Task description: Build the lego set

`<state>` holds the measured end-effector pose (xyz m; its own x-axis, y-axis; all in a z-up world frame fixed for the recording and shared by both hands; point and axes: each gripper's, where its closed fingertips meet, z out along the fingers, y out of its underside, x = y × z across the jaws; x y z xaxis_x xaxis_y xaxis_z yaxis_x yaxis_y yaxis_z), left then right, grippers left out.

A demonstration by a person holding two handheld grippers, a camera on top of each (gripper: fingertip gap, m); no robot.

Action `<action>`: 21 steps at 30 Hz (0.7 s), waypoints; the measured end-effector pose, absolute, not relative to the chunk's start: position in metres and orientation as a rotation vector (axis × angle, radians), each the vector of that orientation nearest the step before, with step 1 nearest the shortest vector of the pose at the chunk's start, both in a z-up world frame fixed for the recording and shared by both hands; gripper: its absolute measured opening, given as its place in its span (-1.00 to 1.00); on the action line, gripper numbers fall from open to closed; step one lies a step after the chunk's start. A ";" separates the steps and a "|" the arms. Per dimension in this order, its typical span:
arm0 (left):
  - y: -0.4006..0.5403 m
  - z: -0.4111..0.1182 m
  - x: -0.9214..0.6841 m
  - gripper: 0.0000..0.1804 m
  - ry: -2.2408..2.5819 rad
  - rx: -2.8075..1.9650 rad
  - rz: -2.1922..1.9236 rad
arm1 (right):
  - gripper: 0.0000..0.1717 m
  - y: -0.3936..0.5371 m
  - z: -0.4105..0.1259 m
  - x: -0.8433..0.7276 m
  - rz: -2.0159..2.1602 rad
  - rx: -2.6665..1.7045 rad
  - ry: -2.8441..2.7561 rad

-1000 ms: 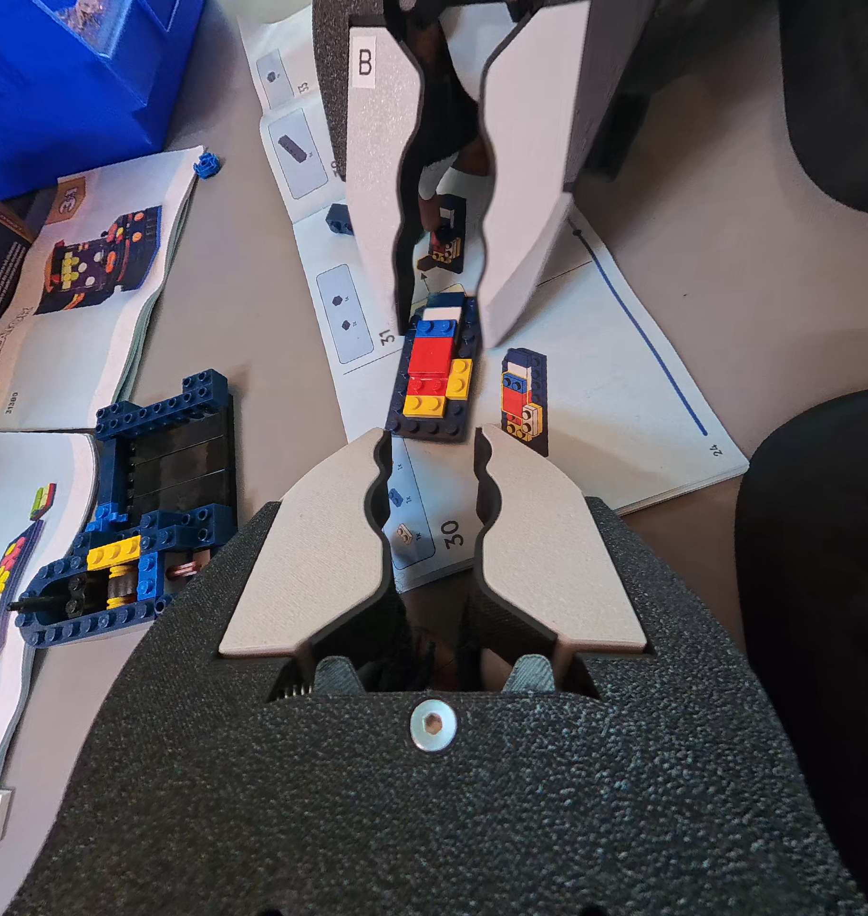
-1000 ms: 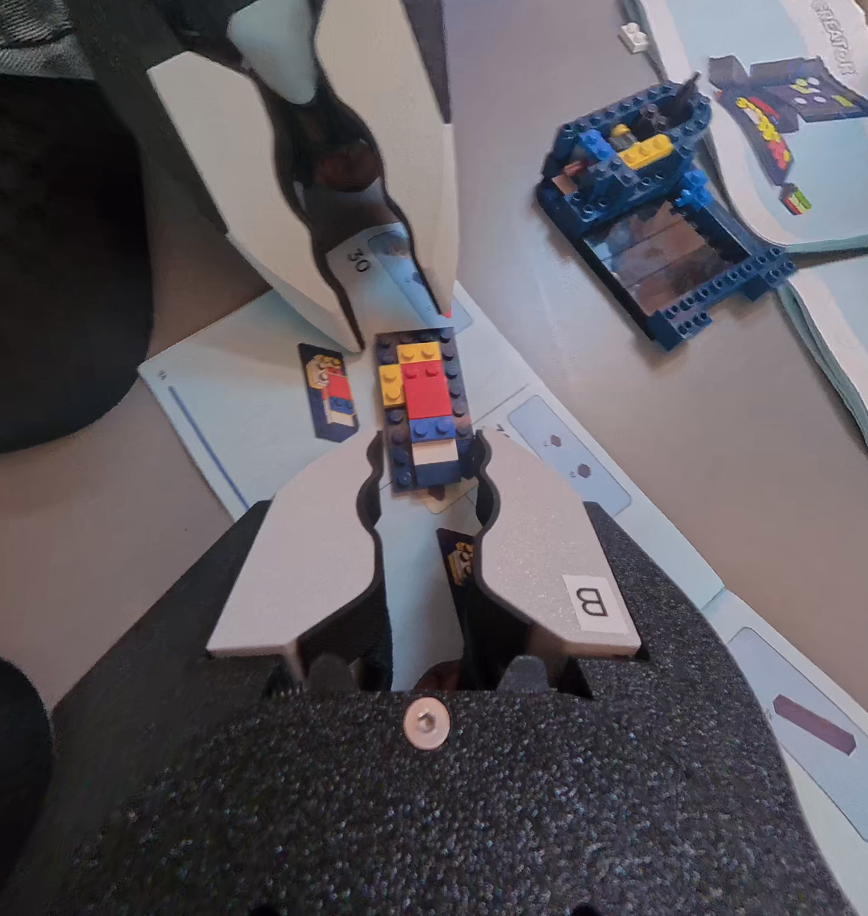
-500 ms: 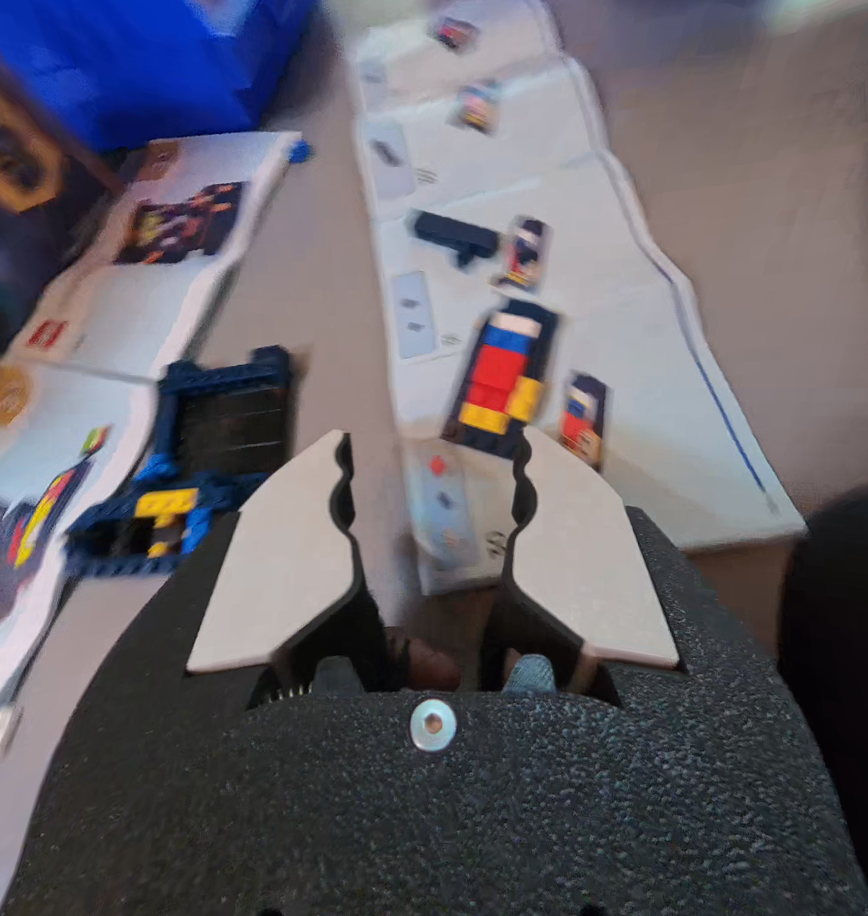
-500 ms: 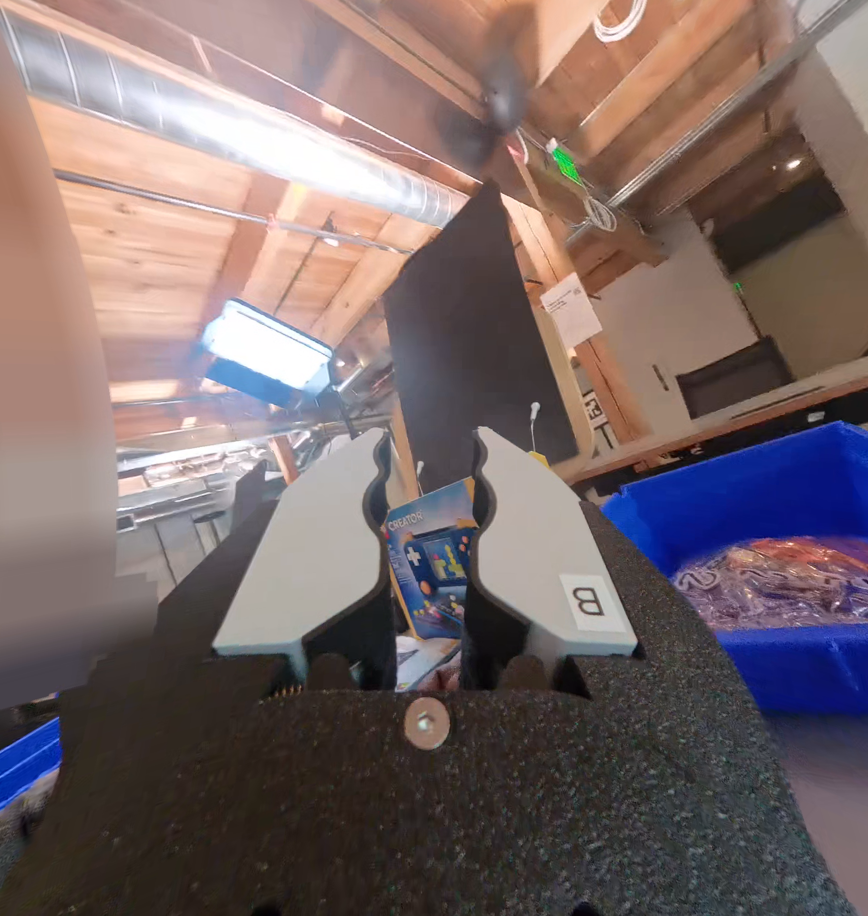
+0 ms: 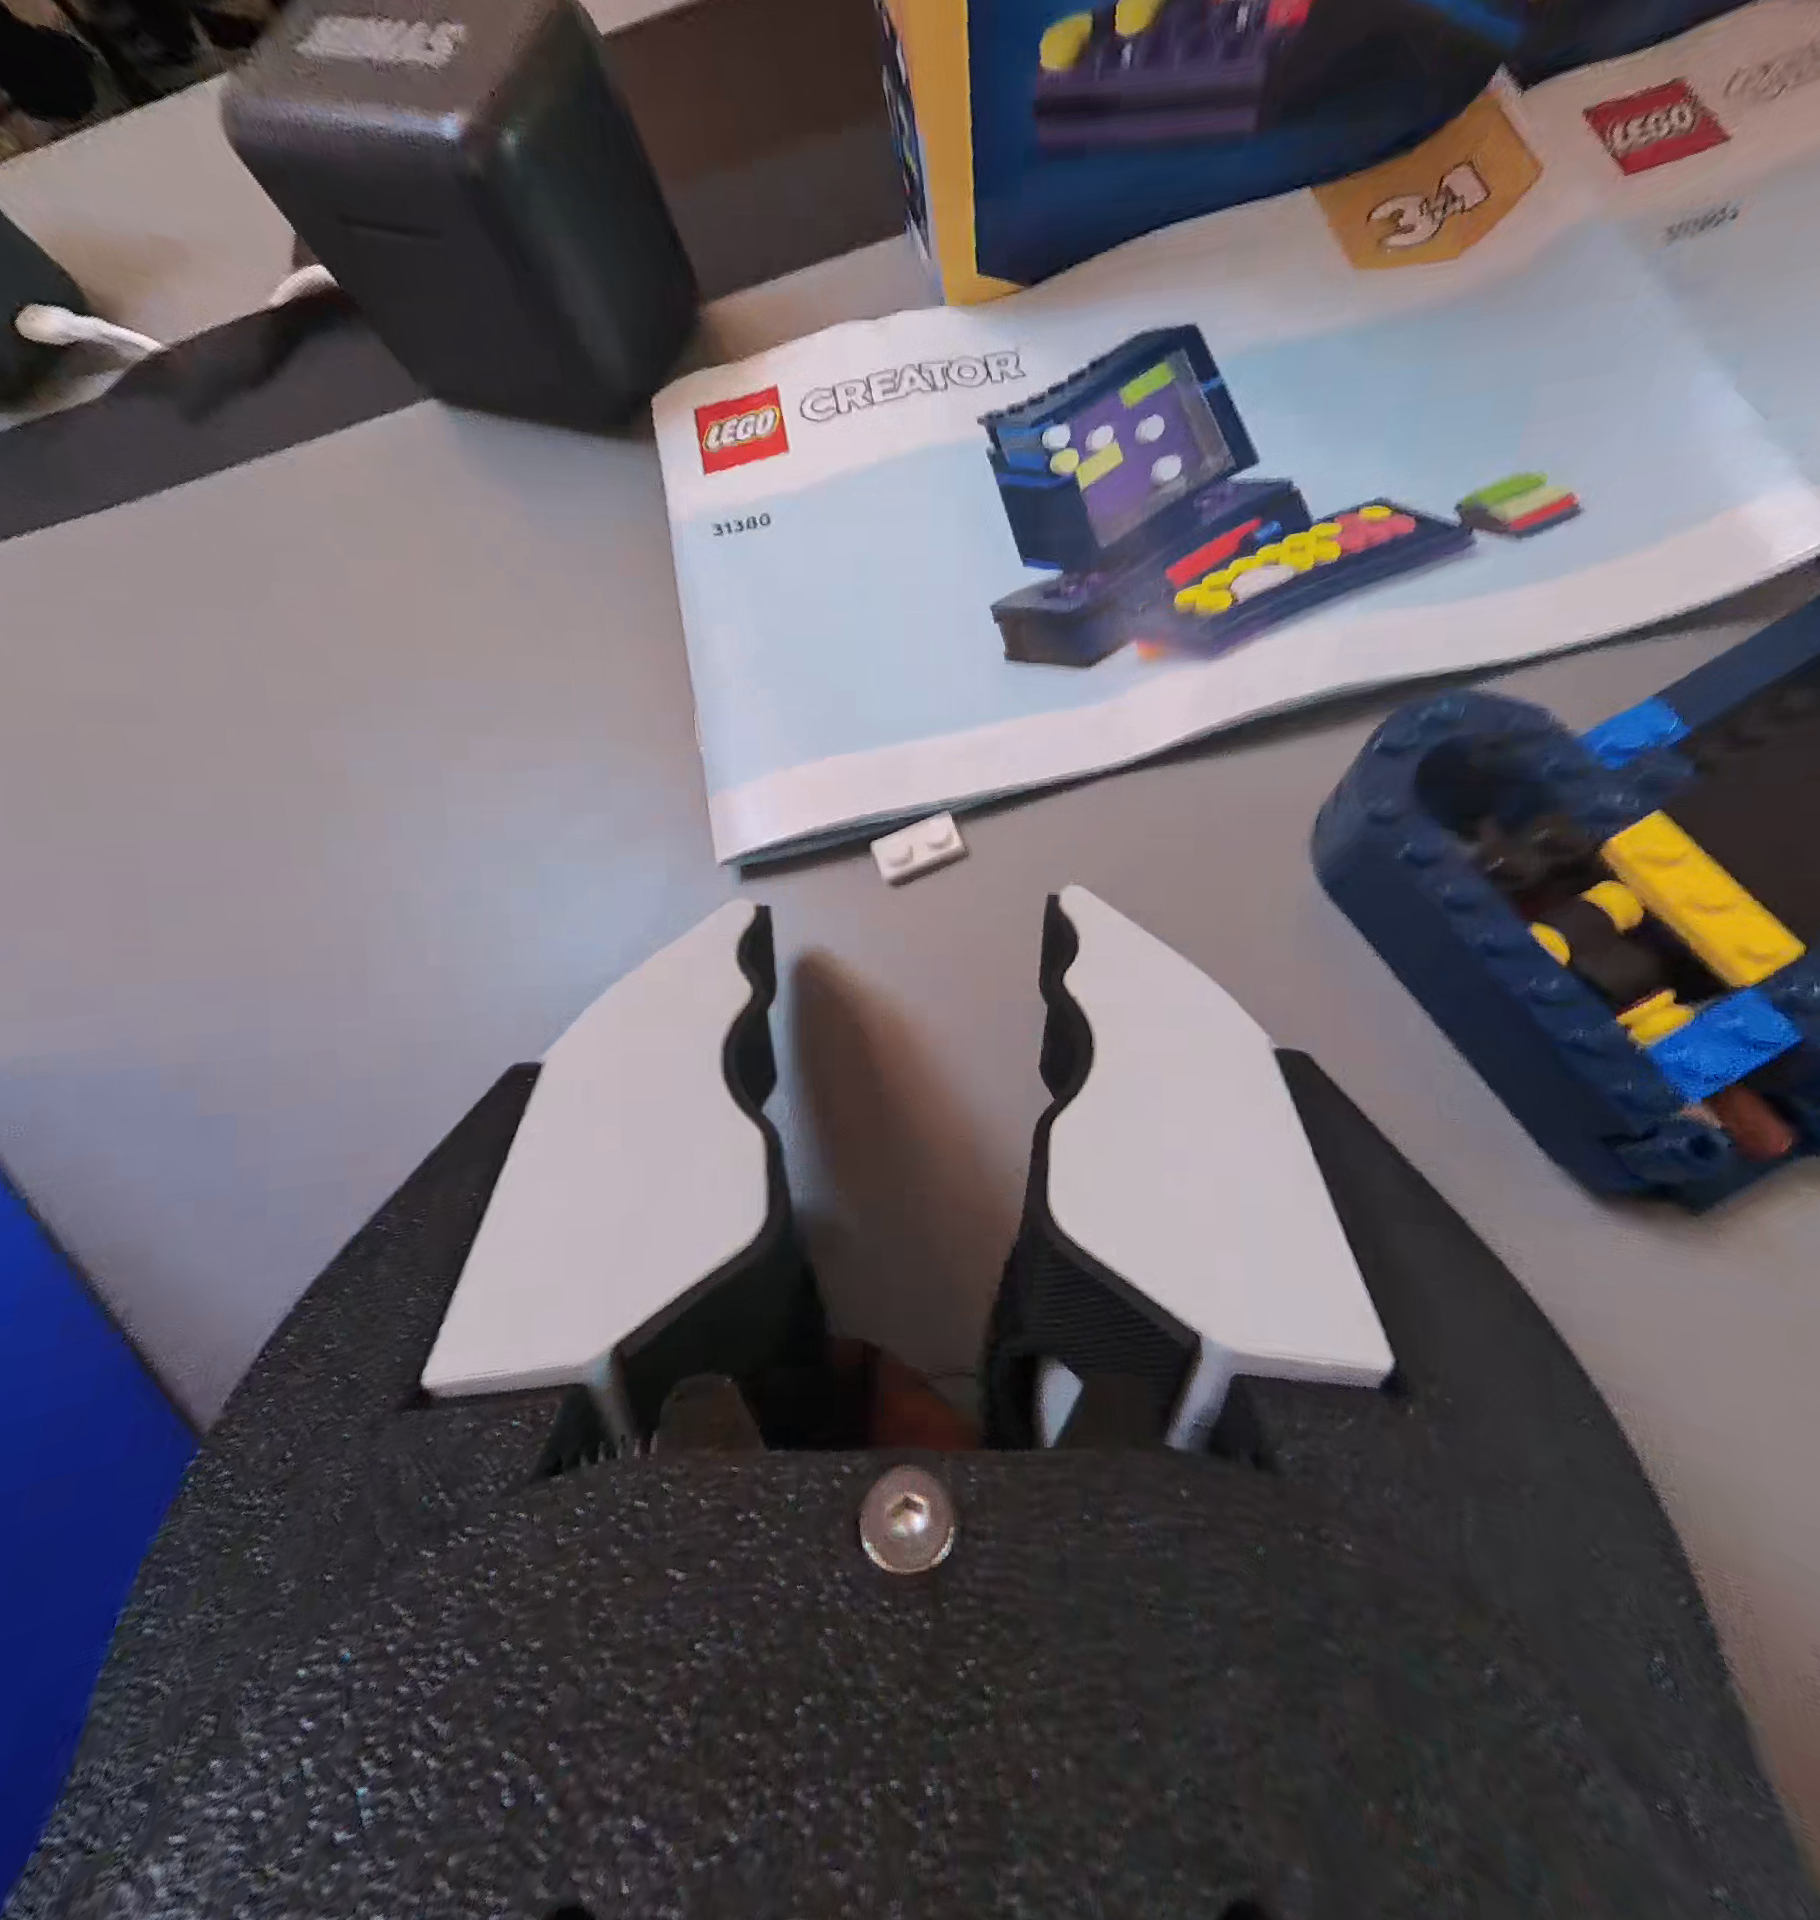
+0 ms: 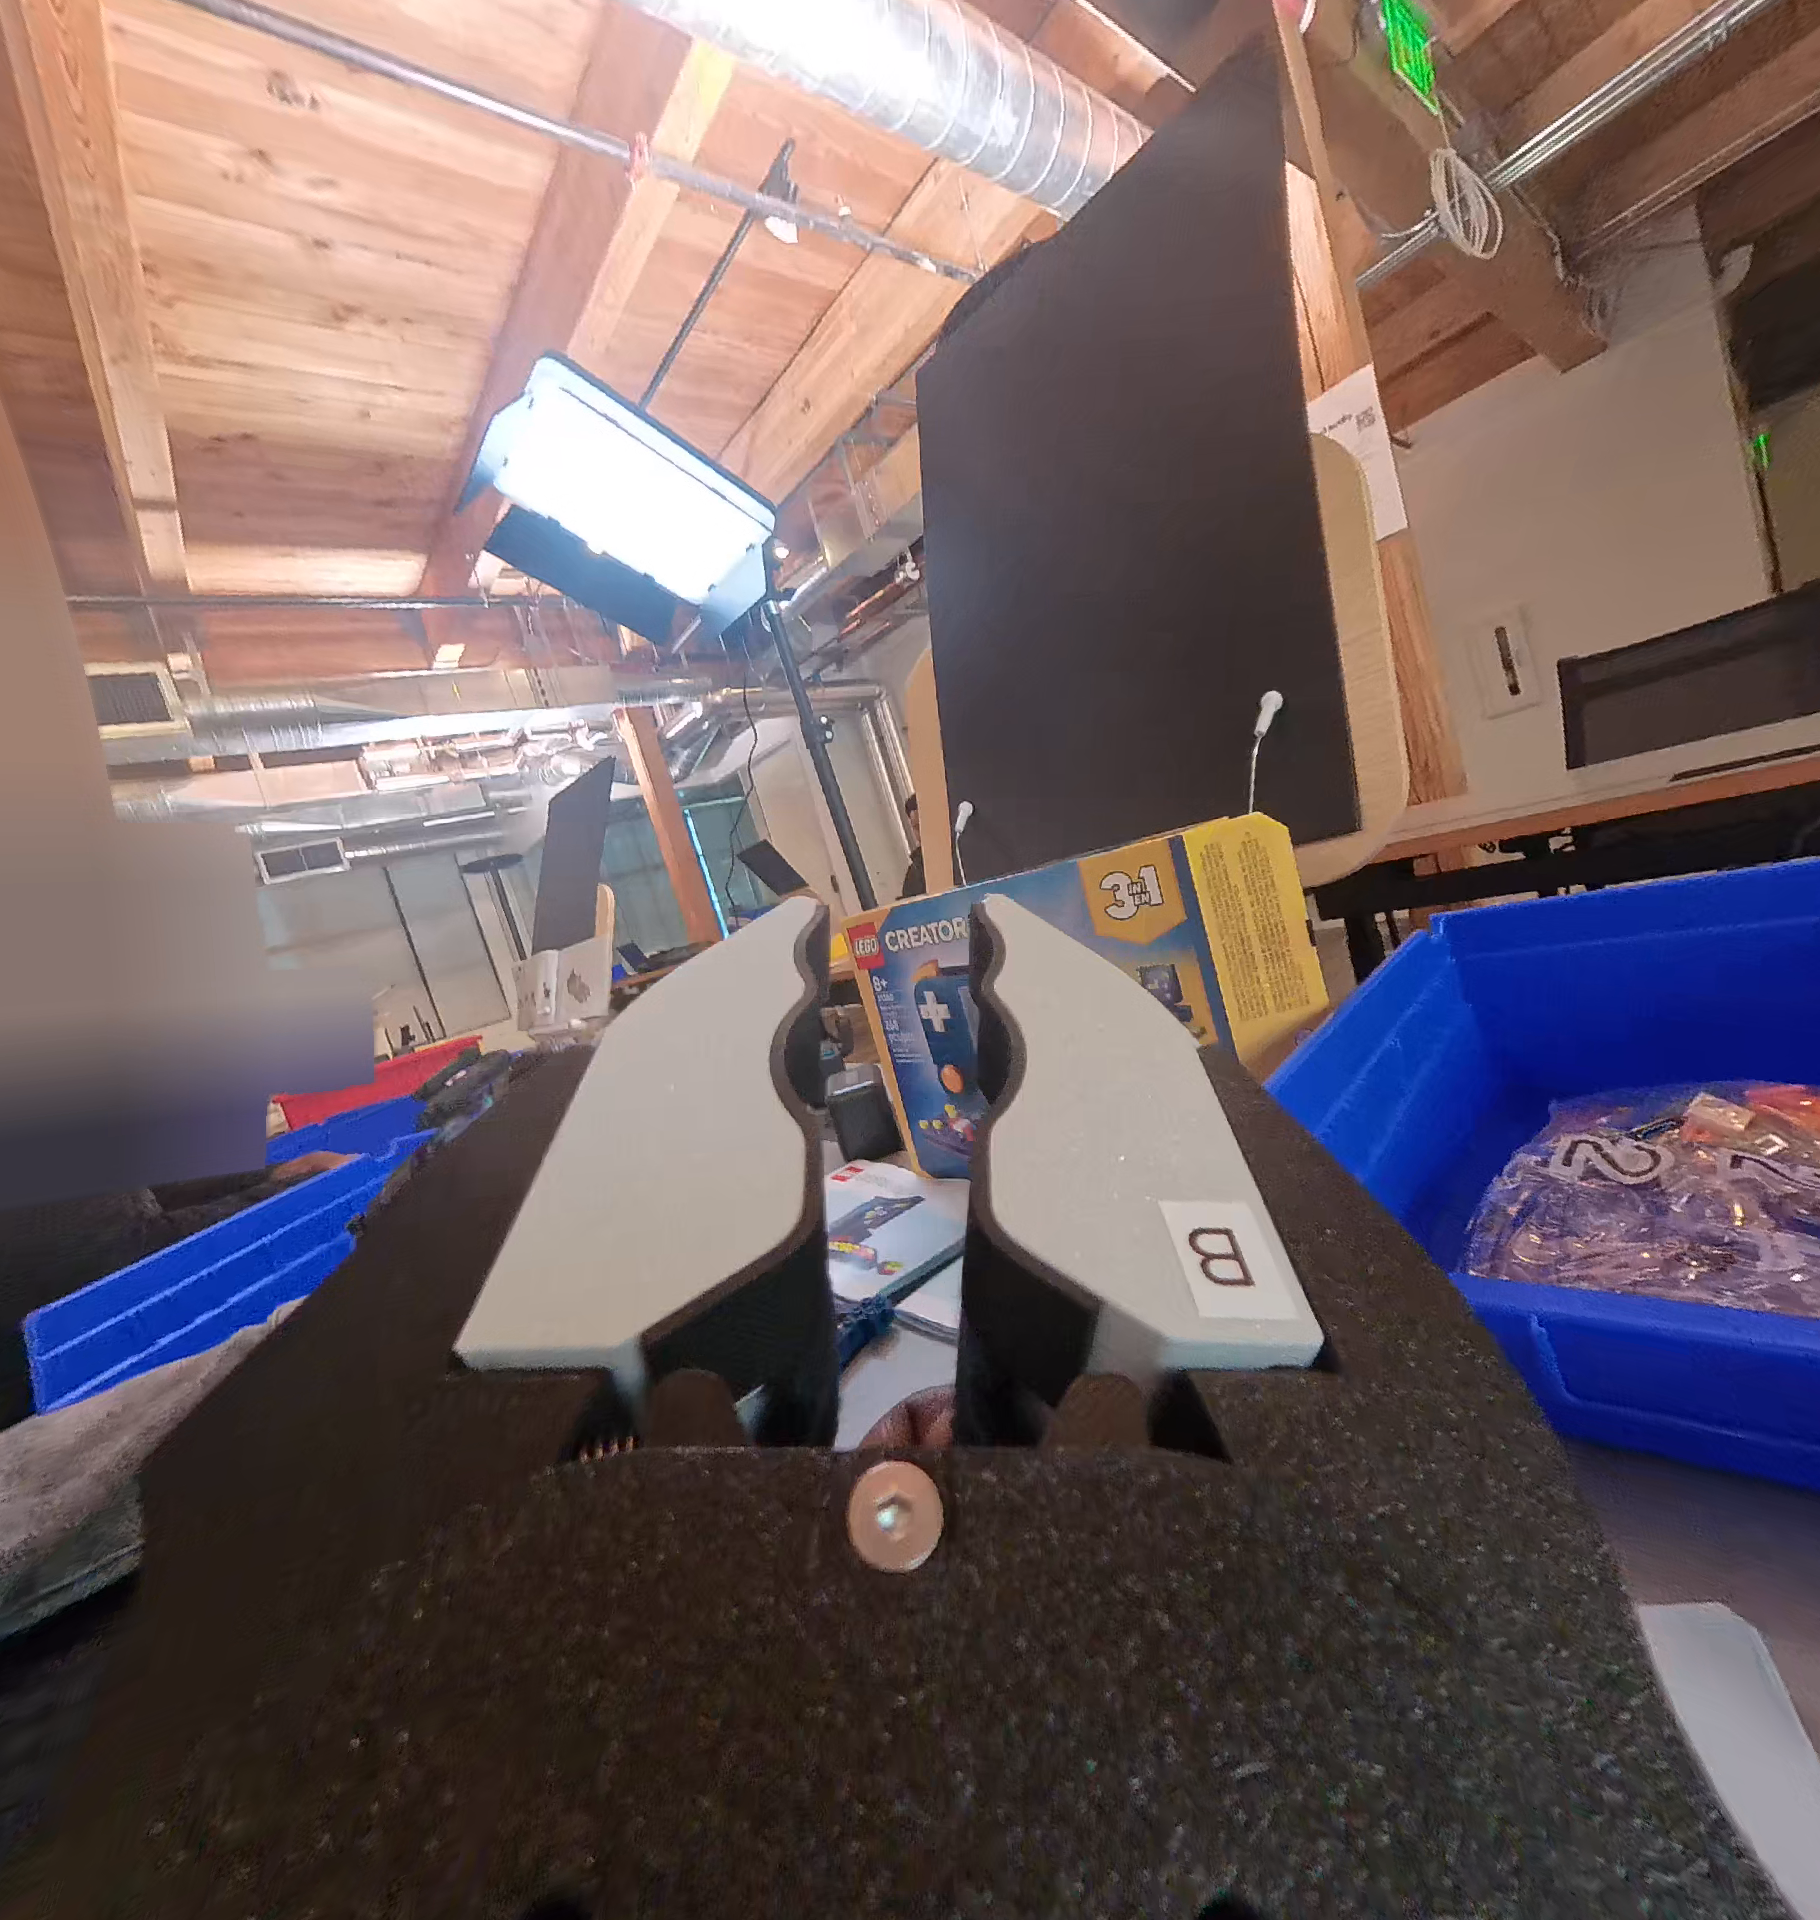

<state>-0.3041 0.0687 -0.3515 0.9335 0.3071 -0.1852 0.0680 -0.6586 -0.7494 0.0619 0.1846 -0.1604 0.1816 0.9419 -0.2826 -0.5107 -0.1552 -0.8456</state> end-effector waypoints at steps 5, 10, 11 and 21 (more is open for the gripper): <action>0.081 -0.355 -0.303 -0.68 -0.311 -2.287 0.249 | -0.71 0.185 -0.163 0.060 1.327 -1.098 -0.561; 0.085 -0.355 -0.303 -0.71 -0.322 -2.287 0.199 | -0.71 0.179 -0.171 0.049 1.261 -1.111 -0.643; 0.085 -0.355 -0.303 -0.71 -0.314 -2.289 0.209 | -0.71 0.177 -0.173 0.047 1.252 -1.113 -0.661; 0.088 -0.301 -0.256 -0.82 0.171 -1.964 0.241 | -0.73 0.150 -0.178 0.026 1.332 -1.078 -0.796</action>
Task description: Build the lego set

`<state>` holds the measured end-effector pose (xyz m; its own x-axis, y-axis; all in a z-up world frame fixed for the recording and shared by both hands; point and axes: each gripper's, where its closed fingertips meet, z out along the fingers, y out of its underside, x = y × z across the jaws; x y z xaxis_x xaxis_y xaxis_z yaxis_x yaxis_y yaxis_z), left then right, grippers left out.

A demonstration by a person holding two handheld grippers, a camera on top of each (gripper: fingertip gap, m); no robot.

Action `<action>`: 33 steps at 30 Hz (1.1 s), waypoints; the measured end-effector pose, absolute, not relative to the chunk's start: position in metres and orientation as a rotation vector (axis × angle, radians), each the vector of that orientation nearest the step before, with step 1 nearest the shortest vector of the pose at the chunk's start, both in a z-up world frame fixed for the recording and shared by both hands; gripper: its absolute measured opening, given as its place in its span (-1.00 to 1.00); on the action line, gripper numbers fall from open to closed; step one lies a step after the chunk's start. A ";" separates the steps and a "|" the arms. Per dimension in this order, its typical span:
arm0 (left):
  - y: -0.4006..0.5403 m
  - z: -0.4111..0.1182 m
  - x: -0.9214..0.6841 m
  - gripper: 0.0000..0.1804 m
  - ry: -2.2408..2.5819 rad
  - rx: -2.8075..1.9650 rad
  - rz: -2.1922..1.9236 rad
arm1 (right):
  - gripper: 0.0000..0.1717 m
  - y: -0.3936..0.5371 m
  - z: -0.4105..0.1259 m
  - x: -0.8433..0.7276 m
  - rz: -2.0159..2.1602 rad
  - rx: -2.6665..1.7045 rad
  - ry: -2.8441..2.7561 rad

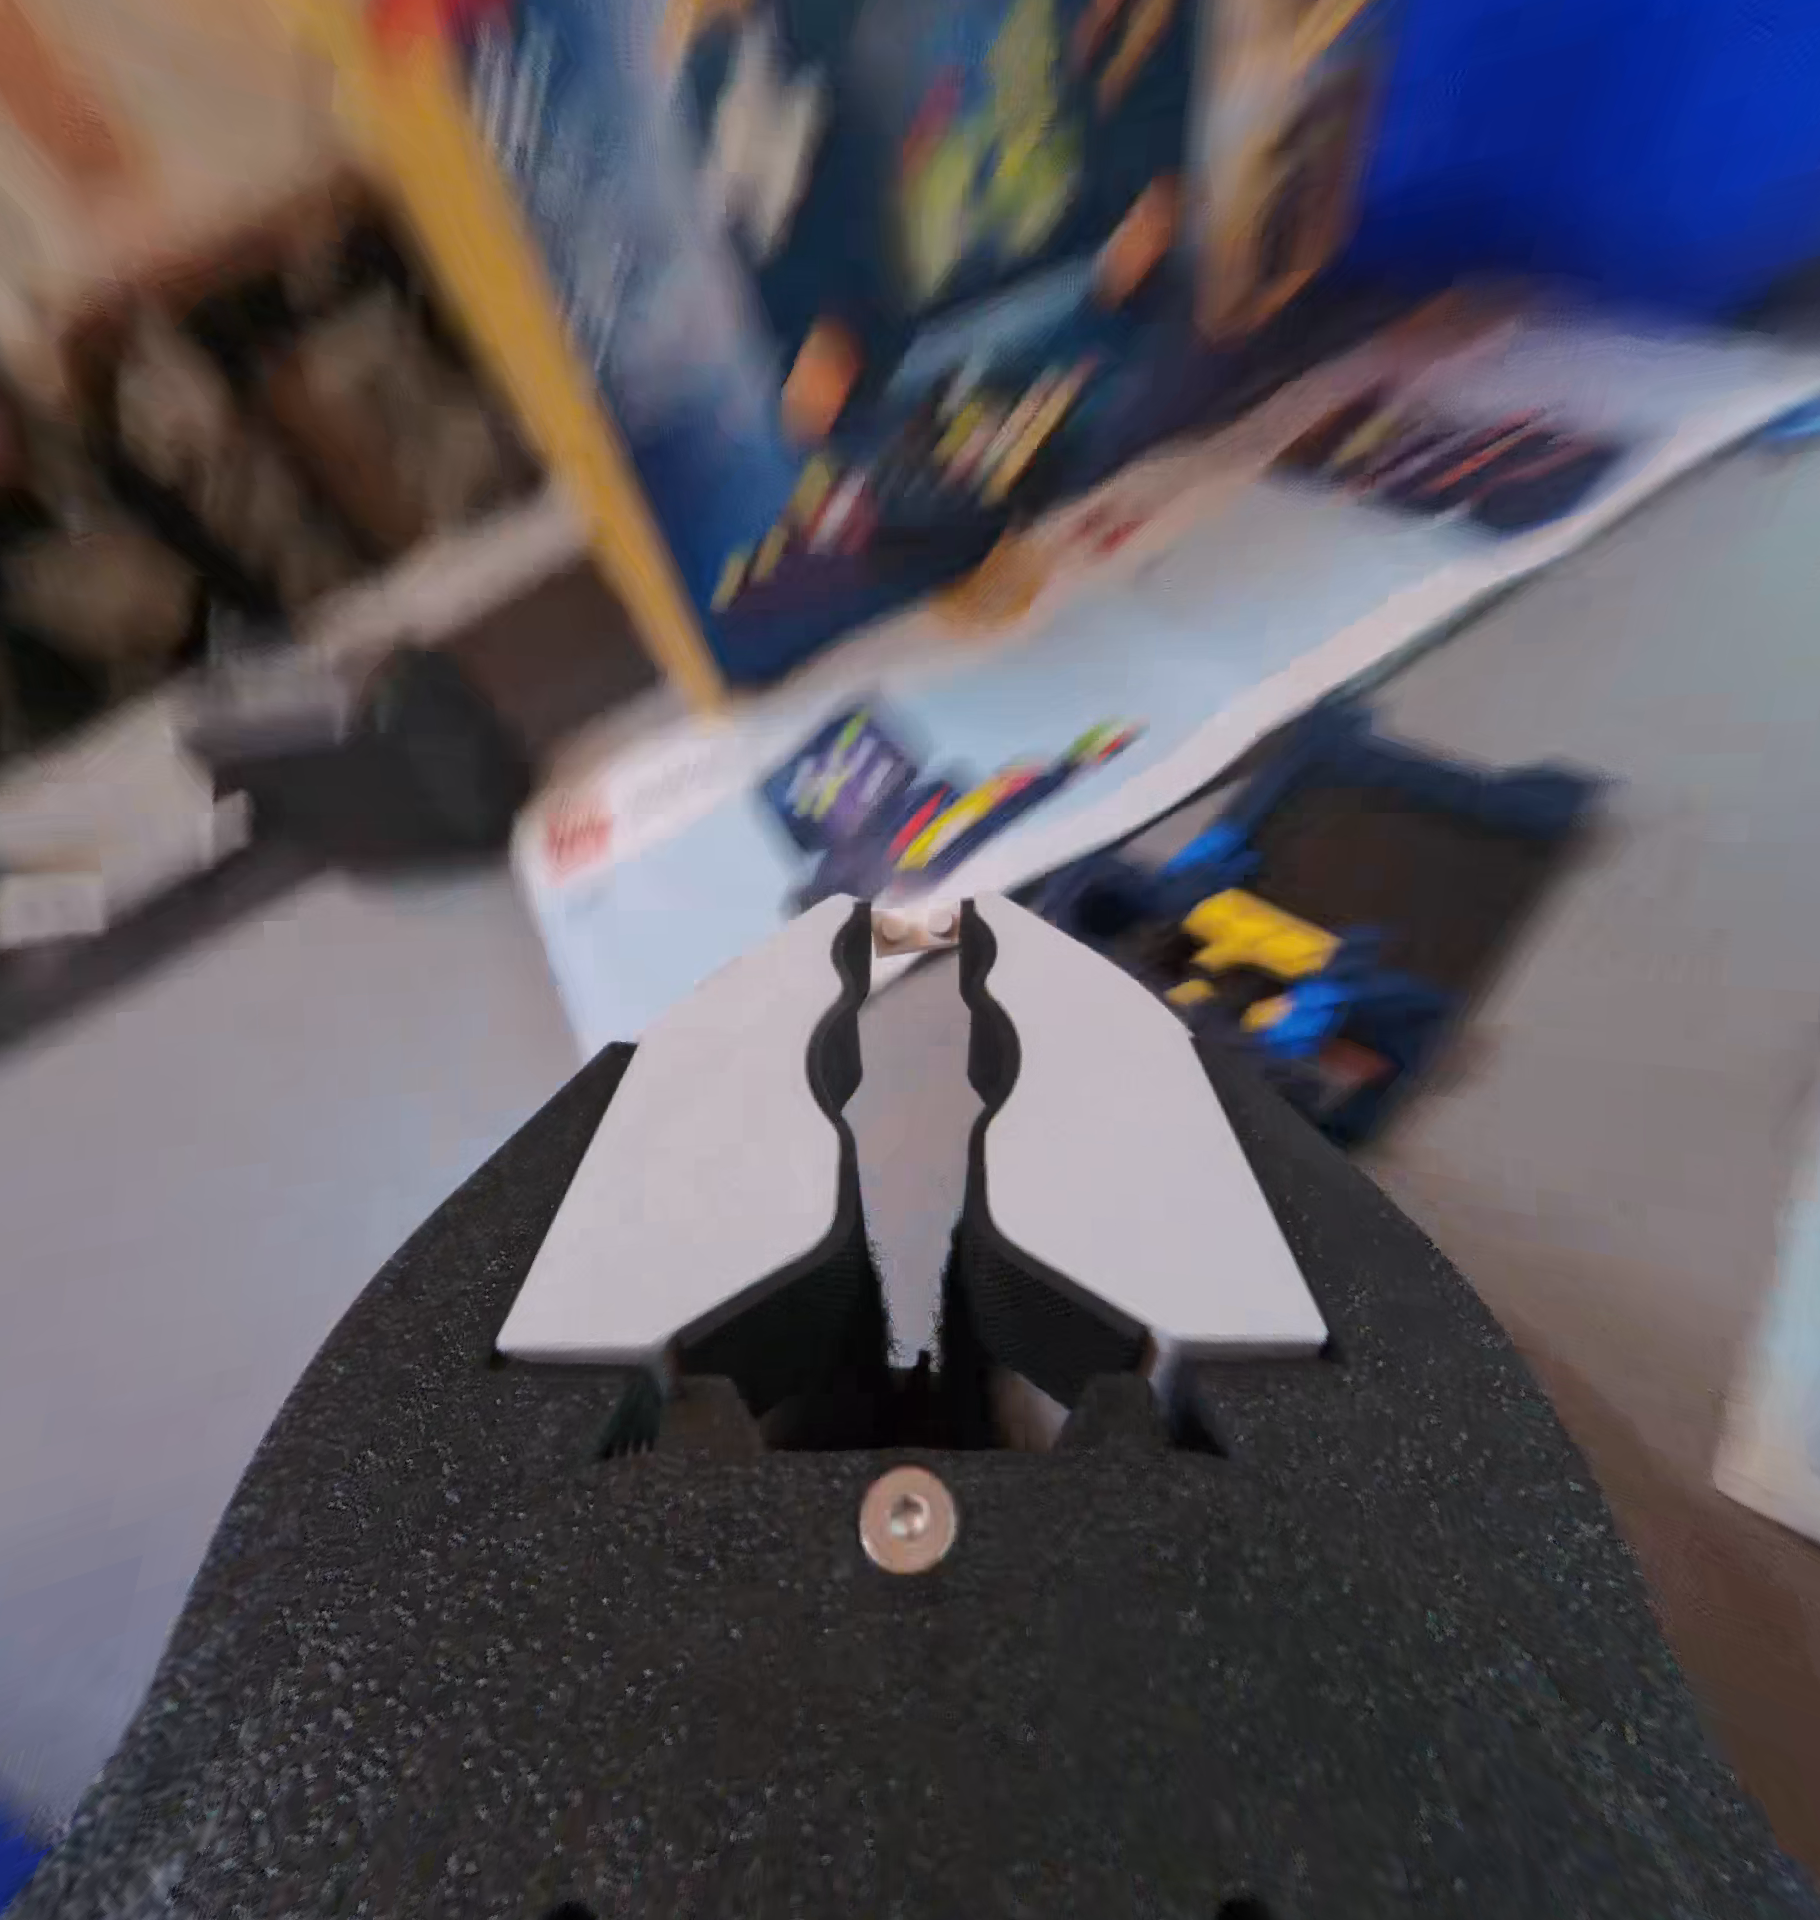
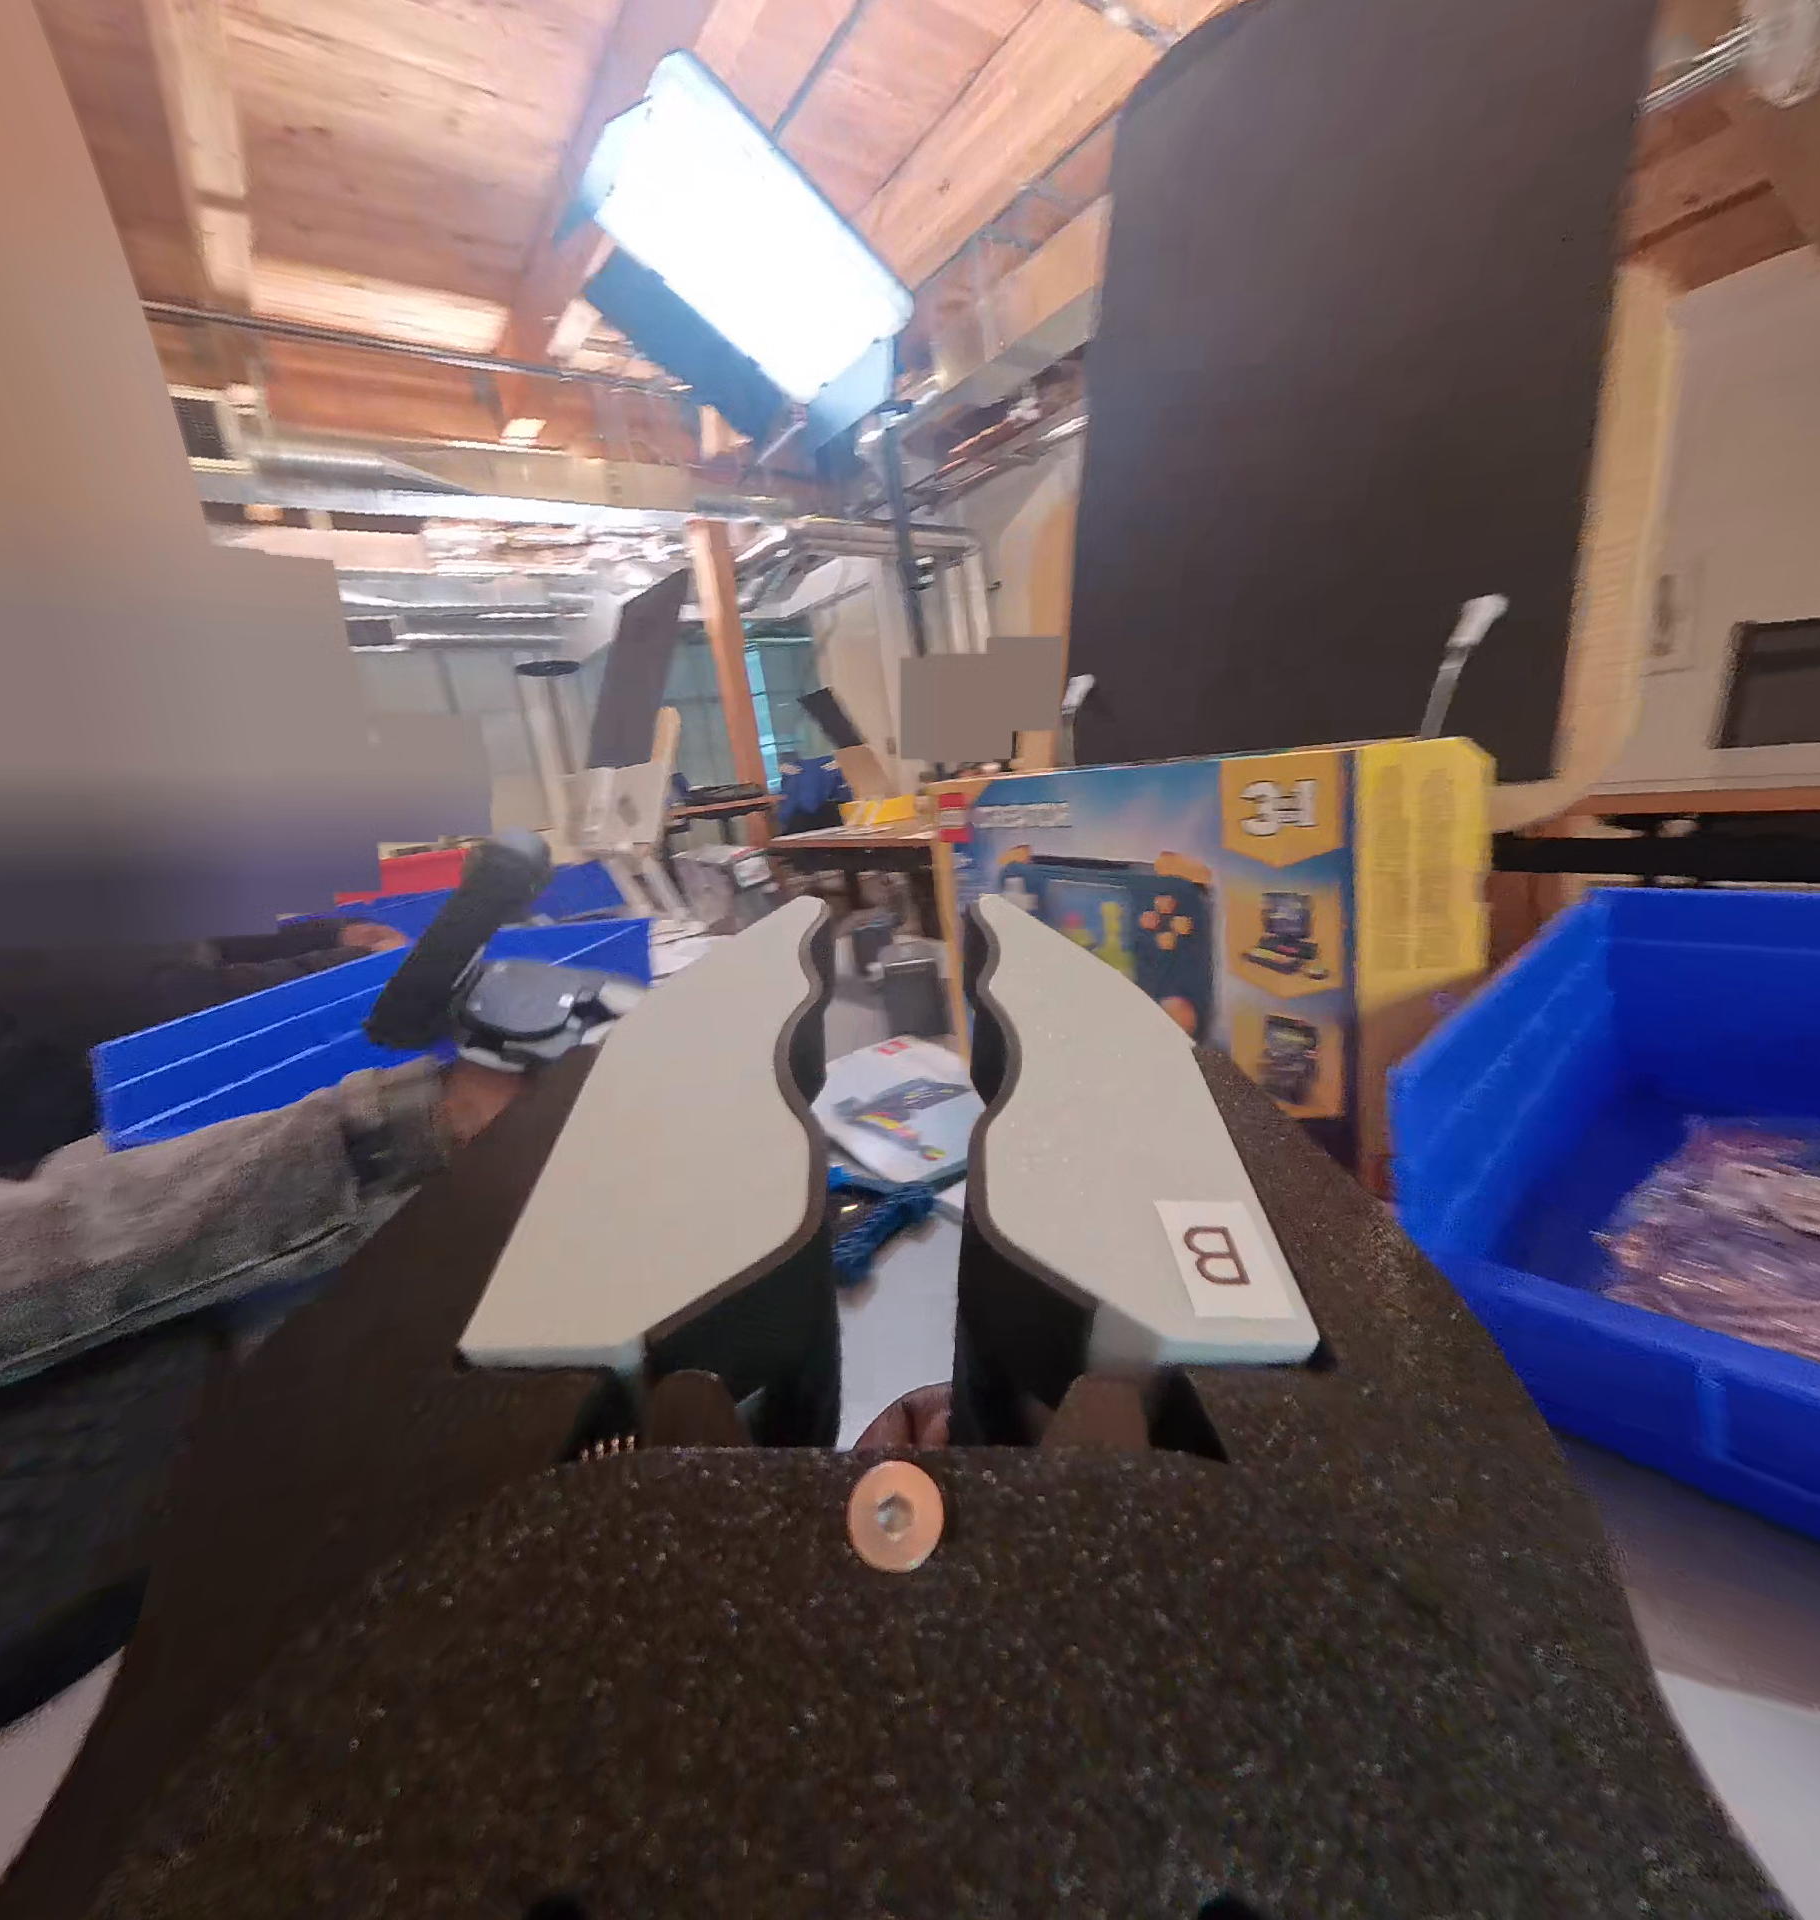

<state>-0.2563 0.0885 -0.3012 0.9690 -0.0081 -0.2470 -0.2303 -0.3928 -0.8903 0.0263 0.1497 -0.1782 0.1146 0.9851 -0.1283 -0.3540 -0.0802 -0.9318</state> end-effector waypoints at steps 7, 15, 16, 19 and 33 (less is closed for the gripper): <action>0.028 -0.219 -0.070 -0.82 1.058 -1.264 0.206 | -0.72 0.058 -0.218 -0.027 1.793 -1.273 -1.242; 0.032 -0.247 -0.038 -0.82 1.201 -1.260 0.268 | -0.77 0.018 -0.252 -0.048 1.978 -1.447 -1.350; 0.032 -0.248 -0.038 -0.82 1.202 -1.263 0.261 | -0.83 0.018 -0.251 -0.047 1.996 -1.438 -1.342; 0.030 -0.250 -0.034 -0.82 1.215 -1.263 0.238 | -0.94 0.018 -0.255 -0.048 1.988 -1.443 -1.348; -0.021 -0.274 0.002 -0.72 1.415 -1.344 -0.357 | -0.94 -0.032 -0.281 0.001 2.320 -1.650 -1.949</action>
